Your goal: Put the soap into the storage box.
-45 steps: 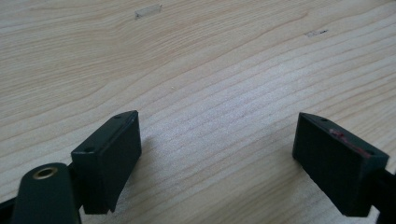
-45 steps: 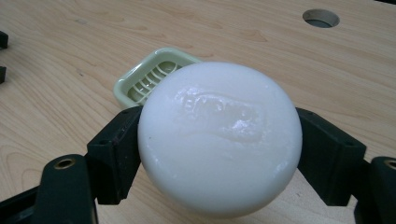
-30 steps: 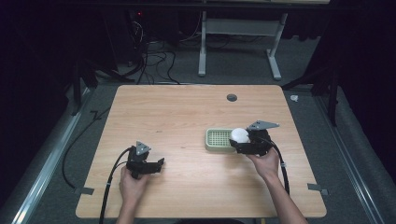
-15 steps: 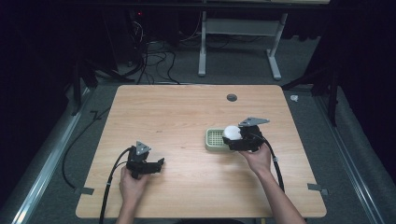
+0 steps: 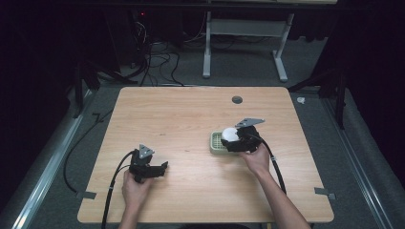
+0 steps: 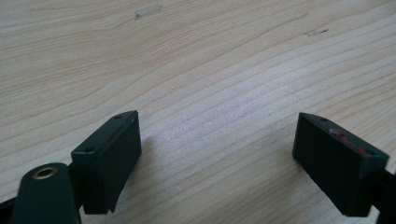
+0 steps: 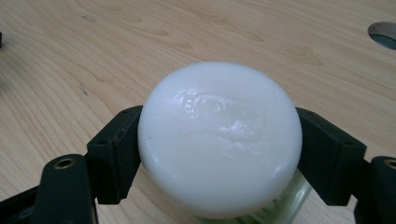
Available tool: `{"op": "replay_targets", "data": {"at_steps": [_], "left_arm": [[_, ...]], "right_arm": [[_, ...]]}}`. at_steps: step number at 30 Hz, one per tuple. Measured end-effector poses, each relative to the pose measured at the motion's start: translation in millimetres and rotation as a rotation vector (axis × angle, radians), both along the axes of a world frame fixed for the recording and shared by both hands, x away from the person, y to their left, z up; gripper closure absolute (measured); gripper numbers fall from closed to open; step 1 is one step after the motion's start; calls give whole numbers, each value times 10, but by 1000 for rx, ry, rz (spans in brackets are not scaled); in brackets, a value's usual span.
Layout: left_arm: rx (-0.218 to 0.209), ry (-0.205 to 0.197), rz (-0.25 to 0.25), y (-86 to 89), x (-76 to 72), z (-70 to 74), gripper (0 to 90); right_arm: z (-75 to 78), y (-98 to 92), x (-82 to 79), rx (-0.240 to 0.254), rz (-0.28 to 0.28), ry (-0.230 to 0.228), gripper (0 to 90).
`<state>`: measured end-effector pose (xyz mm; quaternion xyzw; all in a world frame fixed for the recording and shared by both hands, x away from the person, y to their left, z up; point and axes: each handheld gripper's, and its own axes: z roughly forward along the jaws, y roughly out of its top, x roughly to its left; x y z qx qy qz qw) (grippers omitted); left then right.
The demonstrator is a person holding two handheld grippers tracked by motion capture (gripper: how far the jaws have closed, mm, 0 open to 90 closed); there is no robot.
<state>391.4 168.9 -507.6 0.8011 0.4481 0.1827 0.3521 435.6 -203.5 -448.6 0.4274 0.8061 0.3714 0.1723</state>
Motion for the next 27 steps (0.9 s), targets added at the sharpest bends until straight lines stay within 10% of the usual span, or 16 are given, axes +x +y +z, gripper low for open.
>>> {"op": "replay_targets", "data": {"at_steps": [27], "left_arm": [[-1,0,0,0,0,0,160]], "right_arm": [[-275,98,158,-51,-16,53,234]]}}
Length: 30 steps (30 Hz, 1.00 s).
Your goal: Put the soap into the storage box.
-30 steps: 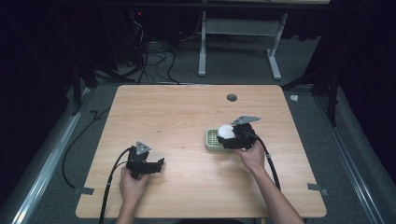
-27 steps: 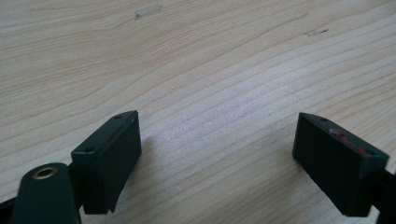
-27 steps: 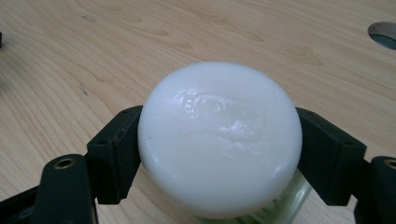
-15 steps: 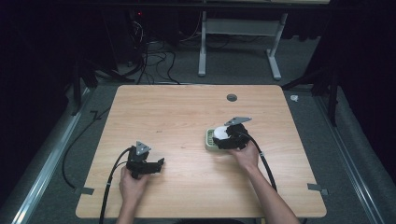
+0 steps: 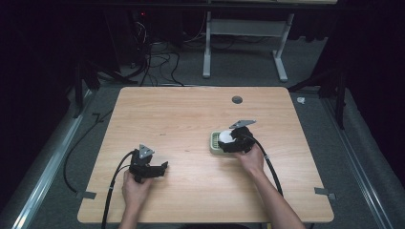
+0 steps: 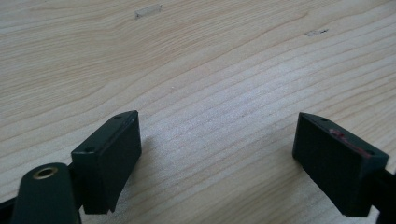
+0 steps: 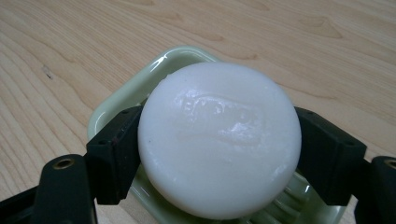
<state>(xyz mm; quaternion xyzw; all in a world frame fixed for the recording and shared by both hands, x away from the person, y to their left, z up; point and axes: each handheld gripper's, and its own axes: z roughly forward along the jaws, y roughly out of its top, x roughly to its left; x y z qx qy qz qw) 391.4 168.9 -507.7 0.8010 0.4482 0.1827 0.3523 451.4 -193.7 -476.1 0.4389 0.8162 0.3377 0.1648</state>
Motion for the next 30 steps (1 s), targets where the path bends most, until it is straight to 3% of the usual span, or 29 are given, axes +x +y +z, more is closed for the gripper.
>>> {"op": "replay_targets", "data": {"at_steps": [3,8,30], "left_arm": [[0,0,0,0,0,0,160],[0,0,0,0,0,0,160],[0,0,0,0,0,0,160]], "right_arm": [[-20,9,-1,-7,1,0,233],[24,-24,-7,32,-2,-13,220],[197,-201,-116,108,-14,-50,184]]}}
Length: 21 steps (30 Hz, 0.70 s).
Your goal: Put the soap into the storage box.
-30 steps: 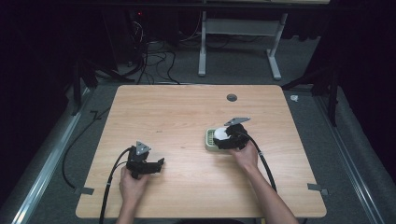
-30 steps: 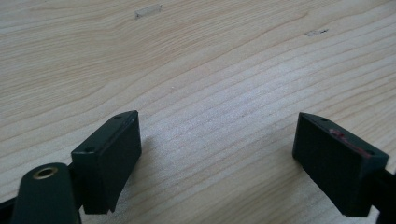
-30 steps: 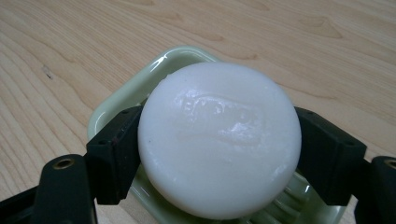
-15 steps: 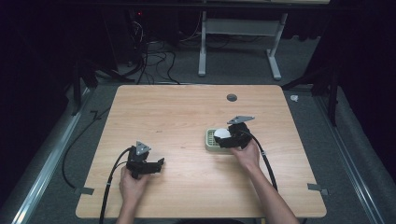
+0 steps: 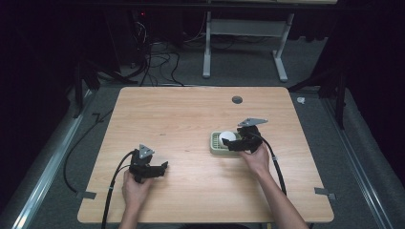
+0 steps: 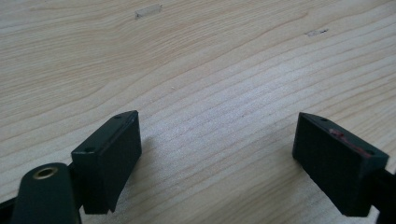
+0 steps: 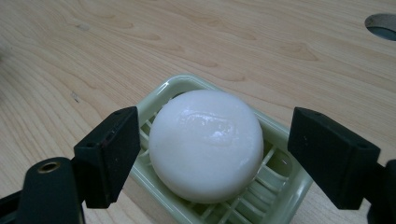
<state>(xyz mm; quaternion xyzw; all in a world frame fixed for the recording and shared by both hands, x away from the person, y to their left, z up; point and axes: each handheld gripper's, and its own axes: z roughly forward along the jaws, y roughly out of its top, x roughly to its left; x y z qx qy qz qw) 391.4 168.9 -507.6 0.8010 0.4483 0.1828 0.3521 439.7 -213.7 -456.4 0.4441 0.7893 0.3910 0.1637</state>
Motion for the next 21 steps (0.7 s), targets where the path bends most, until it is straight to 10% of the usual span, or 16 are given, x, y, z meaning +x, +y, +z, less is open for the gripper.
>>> {"op": "replay_targets", "data": {"at_steps": [21], "left_arm": [[0,0,0,0,0,0,160]], "right_arm": [[147,-248,-141,46,-29,-26,214]]}}
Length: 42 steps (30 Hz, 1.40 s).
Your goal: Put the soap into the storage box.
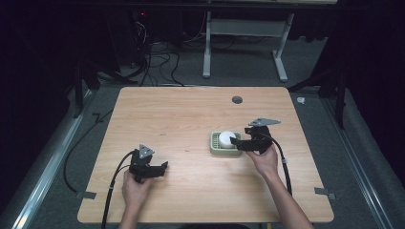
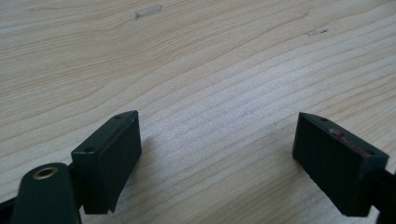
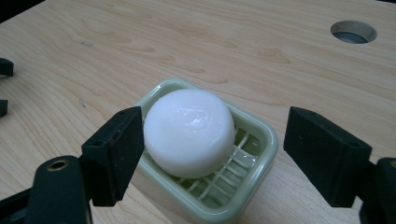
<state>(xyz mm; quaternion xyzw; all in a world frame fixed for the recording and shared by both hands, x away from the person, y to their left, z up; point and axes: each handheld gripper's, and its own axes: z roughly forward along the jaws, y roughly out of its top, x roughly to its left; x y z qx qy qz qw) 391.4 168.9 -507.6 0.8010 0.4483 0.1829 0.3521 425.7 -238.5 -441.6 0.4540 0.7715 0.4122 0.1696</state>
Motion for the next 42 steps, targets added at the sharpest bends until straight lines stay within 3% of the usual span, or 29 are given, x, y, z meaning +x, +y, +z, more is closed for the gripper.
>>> {"op": "replay_targets", "data": {"at_steps": [7,42], "left_arm": [[1,2,0,0,0,1,160],[1,2,0,0,0,1,160]], "right_arm": [[43,-68,-53,32,-6,-1,224],[257,-337,-341,56,-47,-63,250]]}}
